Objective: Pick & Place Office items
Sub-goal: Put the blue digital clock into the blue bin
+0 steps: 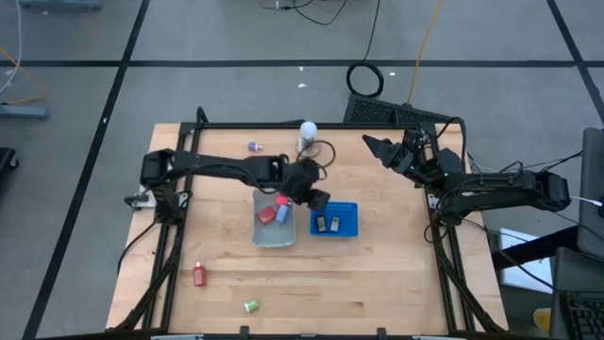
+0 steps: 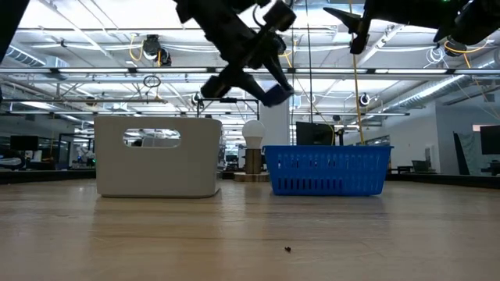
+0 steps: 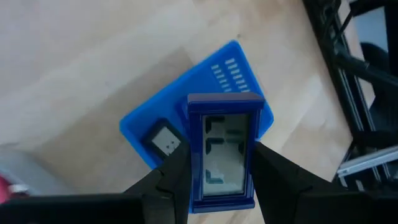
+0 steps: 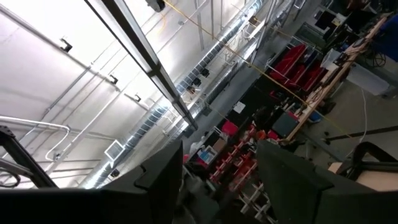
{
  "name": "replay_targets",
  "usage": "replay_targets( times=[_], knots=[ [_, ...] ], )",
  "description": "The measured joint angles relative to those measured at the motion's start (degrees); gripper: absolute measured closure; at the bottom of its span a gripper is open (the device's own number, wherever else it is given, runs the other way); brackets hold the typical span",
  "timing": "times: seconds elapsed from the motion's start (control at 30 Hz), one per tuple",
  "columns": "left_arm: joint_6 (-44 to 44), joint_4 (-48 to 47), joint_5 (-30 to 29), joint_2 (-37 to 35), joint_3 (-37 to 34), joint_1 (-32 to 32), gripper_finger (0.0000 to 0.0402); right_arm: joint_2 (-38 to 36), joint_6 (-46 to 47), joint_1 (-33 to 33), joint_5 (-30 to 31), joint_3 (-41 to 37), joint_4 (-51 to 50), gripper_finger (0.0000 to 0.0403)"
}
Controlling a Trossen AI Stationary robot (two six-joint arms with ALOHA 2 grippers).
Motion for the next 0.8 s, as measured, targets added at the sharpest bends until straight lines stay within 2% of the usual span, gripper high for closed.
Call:
replay_targets(
  times=[0.3, 0.53, 0.8],
  knots=[
    [-3.6, 7.8, 2.7, 6.7, 0.0, -2.2, 0.0268, -0.1, 0.0, 0.0, -1.5, 0.0, -0.2, 0.0206],
    [-5.5, 7.8, 2.1, 10.5, 0.0, -3.4, 0.0268, -0.1, 0.0, 0.0, -1.5, 0.0, -0.1, 0.0206],
    [-7.9, 7.7, -0.2, 11.7, -0.1, -3.4, 0.0268, -0.1, 0.4, 0.0, -3.0, 0.0, 0.0, 0.0206]
  ],
)
